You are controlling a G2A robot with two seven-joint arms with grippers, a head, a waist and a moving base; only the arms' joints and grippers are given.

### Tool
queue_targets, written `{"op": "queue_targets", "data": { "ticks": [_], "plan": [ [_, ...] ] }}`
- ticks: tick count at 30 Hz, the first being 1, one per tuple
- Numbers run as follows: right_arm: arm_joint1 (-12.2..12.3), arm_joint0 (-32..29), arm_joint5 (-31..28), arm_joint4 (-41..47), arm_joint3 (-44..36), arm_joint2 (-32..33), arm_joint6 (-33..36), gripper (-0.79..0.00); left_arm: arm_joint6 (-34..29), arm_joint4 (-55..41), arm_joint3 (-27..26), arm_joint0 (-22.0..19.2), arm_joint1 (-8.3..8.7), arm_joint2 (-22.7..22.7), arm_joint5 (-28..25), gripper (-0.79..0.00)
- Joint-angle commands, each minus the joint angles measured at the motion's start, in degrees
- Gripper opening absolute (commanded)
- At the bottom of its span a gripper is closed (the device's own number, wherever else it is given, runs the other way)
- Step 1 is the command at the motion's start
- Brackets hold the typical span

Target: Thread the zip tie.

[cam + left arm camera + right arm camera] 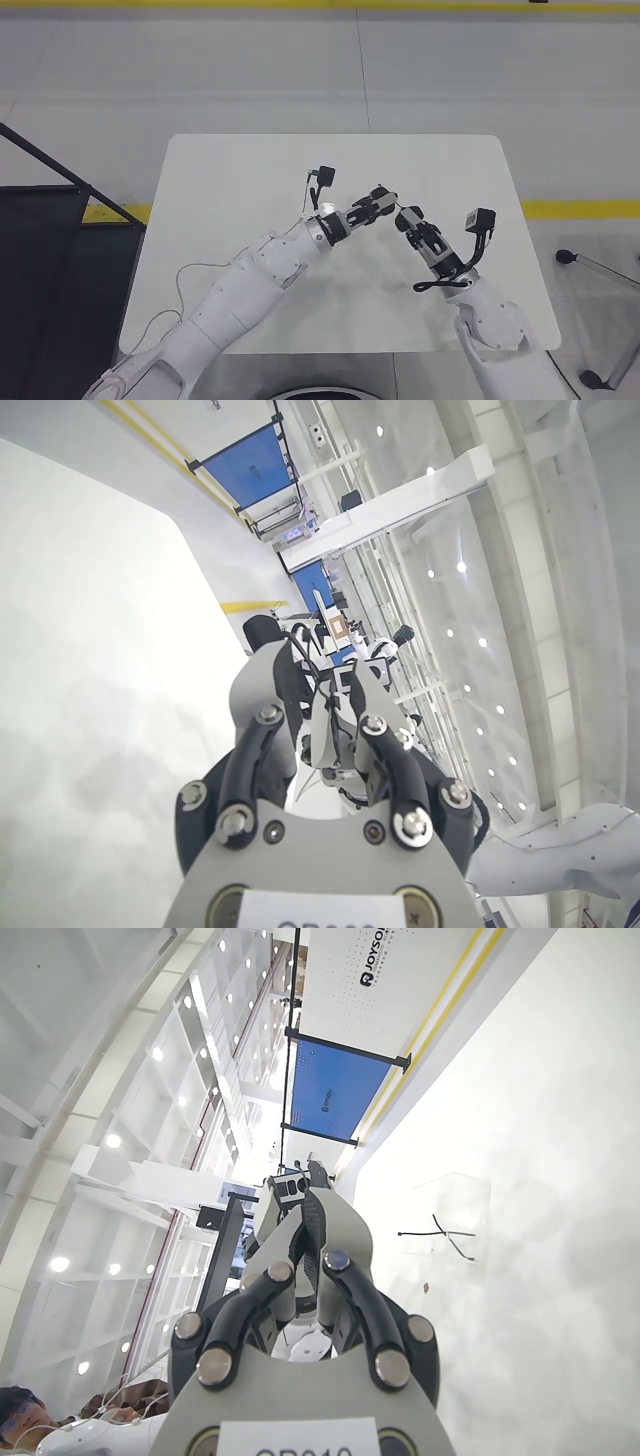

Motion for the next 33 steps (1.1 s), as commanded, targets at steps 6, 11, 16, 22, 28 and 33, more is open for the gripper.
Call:
{"op": "queue_targets", "data": {
  "ticks": [6, 11, 16, 22, 28, 33],
  "plan": [
    [-0.12, -0.31, -0.05, -0.4, -0.14, -0.03, 0.13, -0.785, -0.45, 0.6, 0.38, 0.18, -0.59, -0.5, -0.02, -0.551],
    [-0.2, -0.72, -0.16, -0.48, -0.31, 0.19, -0.04, -0.785, -0.69, 1.22, 0.39, 0.5, -0.98, -0.88, 0.12, -0.603],
    [-0.3, -1.16, -0.44, -0.6, -0.53, 0.4, -0.69, -0.785, -1.16, 1.49, 0.39, 0.85, -1.28, -1.35, 0.25, -0.616],
    [-0.4, -1.54, -0.4, -1.12, -0.76, 0.43, -0.95, -0.785, -1.39, 2.16, 0.26, 1.32, -1.54, -1.99, 0.3, -0.619],
    [-0.53, -1.7, -0.19, -1.49, -0.85, 0.37, -1.11, -0.785, -1.47, 2.87, -0.03, 1.98, -1.7, -2.88, 0.34, -0.665],
    [-0.61, -1.78, -0.18, -1.67, -0.84, 0.38, -0.97, -0.785, -1.64, 3.38, -0.32, 2.48, -1.85, -3.49, 0.53, -0.69]
  ]
}}
